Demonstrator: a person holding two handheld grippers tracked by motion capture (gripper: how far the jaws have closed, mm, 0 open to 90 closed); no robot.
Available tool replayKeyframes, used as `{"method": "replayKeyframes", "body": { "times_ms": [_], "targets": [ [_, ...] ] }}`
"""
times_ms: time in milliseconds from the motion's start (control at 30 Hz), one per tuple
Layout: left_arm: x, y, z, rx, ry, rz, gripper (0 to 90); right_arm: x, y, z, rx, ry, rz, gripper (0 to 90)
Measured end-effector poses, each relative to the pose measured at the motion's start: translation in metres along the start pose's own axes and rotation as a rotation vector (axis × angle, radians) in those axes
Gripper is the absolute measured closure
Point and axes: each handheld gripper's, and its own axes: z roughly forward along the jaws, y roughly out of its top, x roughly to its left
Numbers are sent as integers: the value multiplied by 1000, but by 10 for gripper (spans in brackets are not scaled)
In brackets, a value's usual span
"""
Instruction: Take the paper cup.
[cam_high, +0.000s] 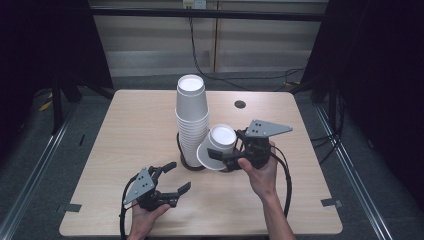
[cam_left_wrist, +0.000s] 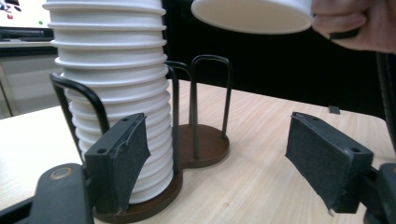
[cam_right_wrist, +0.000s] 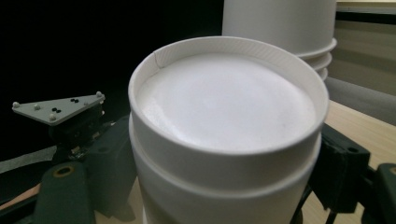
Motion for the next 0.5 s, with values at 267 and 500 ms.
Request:
{"method": "replayKeyframes", "body": {
  "times_ms": [267, 500],
  "targets": [
    [-4, 5, 5, -7, -29, 9, 173, 6, -15, 6, 16, 26, 10, 207],
    [-8, 6, 9, -18, -93, 9, 155, 9, -31, 12, 25, 54, 25, 207]
  ]
}}
